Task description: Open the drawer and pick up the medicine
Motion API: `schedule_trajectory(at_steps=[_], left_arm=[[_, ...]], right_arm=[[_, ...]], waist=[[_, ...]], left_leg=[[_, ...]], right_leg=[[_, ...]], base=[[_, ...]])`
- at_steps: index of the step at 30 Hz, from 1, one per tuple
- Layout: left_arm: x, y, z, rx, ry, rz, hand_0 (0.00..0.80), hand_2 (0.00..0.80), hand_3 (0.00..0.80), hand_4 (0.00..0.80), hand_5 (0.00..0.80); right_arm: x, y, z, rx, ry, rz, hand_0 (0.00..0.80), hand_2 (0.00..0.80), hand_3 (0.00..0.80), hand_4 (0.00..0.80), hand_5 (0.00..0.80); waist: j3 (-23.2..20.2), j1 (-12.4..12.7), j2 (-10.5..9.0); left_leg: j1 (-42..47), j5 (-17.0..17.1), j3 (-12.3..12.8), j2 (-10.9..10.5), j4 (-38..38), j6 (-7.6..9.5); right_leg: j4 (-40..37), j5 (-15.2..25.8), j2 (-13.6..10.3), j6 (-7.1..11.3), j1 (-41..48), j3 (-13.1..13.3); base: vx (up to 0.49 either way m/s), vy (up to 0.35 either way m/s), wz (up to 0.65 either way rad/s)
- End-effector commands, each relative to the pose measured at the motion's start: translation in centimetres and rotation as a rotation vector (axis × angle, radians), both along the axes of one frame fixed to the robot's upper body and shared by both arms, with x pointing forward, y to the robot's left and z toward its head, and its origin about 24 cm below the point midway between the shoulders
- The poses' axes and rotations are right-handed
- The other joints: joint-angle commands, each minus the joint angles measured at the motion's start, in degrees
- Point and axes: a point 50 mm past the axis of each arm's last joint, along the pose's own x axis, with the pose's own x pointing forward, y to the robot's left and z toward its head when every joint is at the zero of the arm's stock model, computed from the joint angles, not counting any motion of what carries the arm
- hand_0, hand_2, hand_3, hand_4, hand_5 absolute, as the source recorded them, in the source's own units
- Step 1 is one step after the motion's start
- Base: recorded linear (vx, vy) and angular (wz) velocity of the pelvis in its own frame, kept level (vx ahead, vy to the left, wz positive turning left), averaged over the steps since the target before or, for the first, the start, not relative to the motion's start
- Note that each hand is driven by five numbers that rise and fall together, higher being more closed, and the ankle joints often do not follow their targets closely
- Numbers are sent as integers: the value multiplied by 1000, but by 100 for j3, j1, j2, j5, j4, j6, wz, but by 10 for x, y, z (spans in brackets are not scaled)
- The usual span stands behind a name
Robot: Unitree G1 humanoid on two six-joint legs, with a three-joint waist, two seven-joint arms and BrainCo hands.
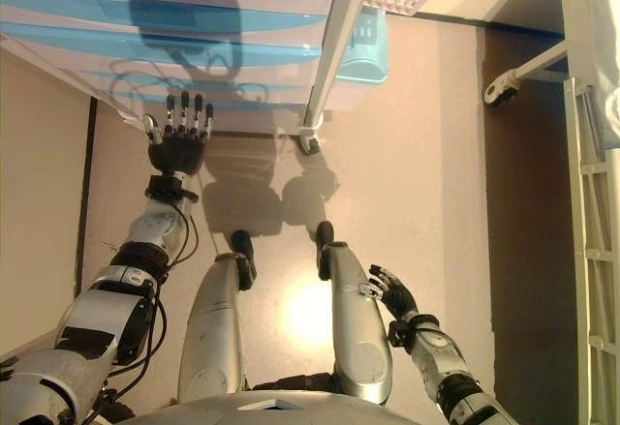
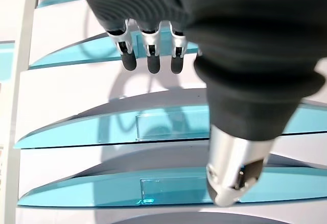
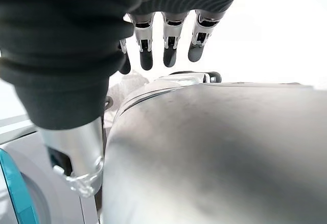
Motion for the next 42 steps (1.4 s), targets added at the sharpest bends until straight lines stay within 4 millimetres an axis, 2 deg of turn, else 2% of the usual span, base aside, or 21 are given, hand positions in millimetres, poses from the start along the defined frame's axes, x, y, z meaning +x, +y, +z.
schedule_trajectory(at_steps=[1, 17, 29, 34, 39, 42], left_arm=[[-2, 2, 3, -23, -63, 17, 0, 0, 0, 0, 0], [18, 28, 53, -51, -89, 90, 0, 0, 0, 0, 0], [23, 48, 72, -65, -59, 157, 0, 0, 0, 0, 0], [24, 50, 79, -44, -64, 167, 0, 0, 0, 0, 0], [25, 53, 87, -57, -109, 181, 0, 0, 0, 0, 0], [25, 54, 99, -53, -186, 170, 0, 0, 0, 0, 0]], right_arm=[[-26, 0, -8, 14, 46, 18, 0, 0, 0, 0, 0], [-33, -4, -13, 2, 76, 44, 0, 0, 0, 0, 0], [-35, -8, -14, -2, 82, 60, 0, 0, 0, 0, 0], [-35, -8, -15, -1, 82, 60, 0, 0, 0, 0, 0], [-33, -9, -14, -5, 78, 65, 0, 0, 0, 0, 0], [-33, -9, -14, 0, 80, 70, 0, 0, 0, 0, 0]], waist=[[-128, 55, 80], [-248, -81, -5], [-304, -173, -52], [-306, -187, -58], [-307, -215, -67], [-305, -230, -99]], left_leg=[[269, -423, 331, -279, -192, 217], [-7, -618, 325, -202, 203, 285], [-202, -719, 326, -143, 417, 303], [-237, -736, 321, -133, 436, 303], [-259, -738, 318, -130, 410, 296], [-283, -765, 316, -114, 452, 299]], right_leg=[[-204, 170, 230, 136, 183, -185], [48, 171, 246, 131, -107, -111], [168, 161, 295, 118, -289, -48], [170, 186, 316, 121, -338, -35], [144, 200, 351, 120, -376, -3], [125, 231, 364, 128, -390, 4]], base=[[0, 0, 0], [21, 10, 0], [1, 1, 0], [3, -6, -2], [0, 0, 0], [-9, -11, -7]])
